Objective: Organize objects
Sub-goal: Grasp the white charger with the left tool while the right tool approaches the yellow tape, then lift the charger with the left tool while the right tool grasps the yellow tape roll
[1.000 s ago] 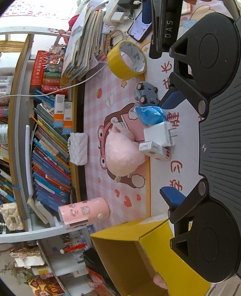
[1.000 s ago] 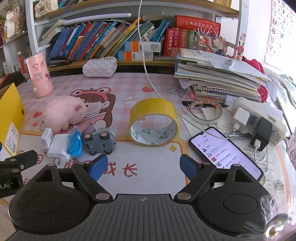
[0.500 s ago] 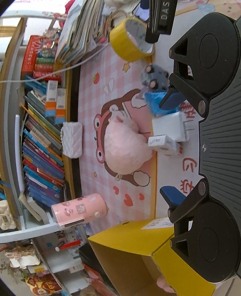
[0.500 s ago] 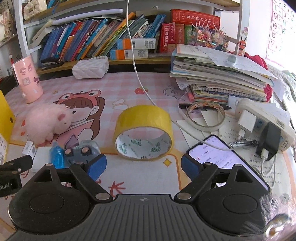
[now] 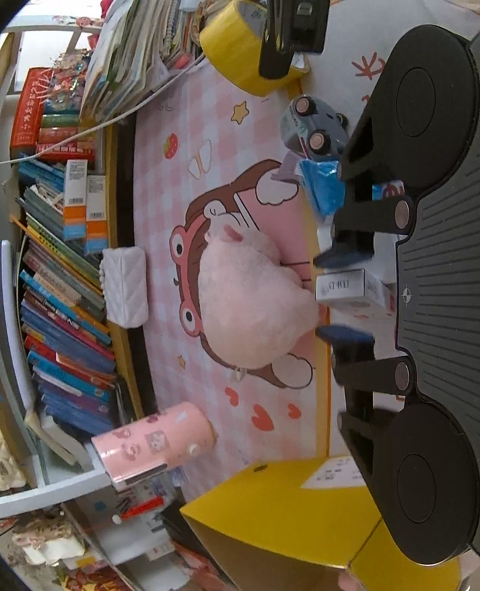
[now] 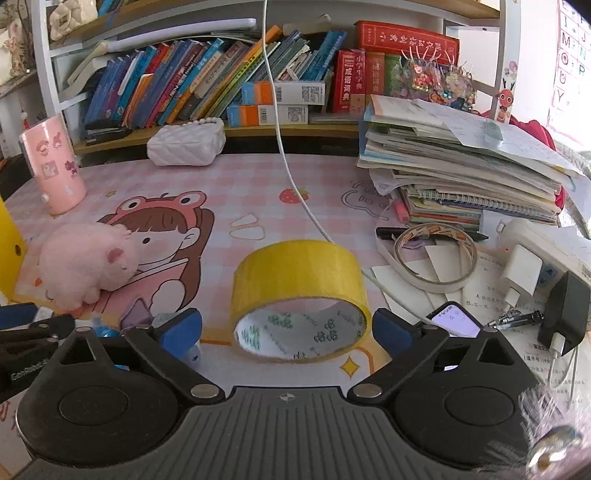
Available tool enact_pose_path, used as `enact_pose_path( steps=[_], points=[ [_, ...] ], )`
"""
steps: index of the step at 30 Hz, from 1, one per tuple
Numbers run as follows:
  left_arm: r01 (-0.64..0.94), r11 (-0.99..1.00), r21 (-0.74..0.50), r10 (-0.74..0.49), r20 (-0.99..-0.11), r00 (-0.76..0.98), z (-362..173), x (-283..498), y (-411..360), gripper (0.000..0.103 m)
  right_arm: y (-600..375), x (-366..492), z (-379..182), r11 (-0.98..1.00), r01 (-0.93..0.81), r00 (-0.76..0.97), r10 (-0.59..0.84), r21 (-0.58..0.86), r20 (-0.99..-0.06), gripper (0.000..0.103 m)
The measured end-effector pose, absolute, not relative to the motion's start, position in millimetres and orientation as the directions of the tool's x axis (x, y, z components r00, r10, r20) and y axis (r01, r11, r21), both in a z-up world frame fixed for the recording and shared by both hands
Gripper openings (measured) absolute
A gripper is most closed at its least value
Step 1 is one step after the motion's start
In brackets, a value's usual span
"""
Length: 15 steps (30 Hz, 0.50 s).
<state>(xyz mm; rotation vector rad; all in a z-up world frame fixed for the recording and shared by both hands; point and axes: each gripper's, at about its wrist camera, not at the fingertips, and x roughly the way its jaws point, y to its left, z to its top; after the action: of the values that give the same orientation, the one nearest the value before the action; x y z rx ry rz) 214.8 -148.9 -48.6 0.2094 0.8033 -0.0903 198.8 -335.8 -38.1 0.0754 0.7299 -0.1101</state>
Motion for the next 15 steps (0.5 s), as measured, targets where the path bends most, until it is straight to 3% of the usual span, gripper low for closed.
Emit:
enact_pose_path(
  steps=[3, 15],
  points=[
    [0.153, 0.979, 0.136, -0.005, -0.731, 0.683, -48, 215, -146, 0.018, -336, 206, -42, 0.991, 0.136, 0.734, -0.090, 0.016, -0.673, 0.102],
    [0.116, 0.988, 0.098, 0.000, -0.763, 0.647, -55, 217, -129, 0.015, -338, 226, -60, 0.987, 0.163, 0.702, -0.110, 0.007, -0.704, 0.103]
  ],
)
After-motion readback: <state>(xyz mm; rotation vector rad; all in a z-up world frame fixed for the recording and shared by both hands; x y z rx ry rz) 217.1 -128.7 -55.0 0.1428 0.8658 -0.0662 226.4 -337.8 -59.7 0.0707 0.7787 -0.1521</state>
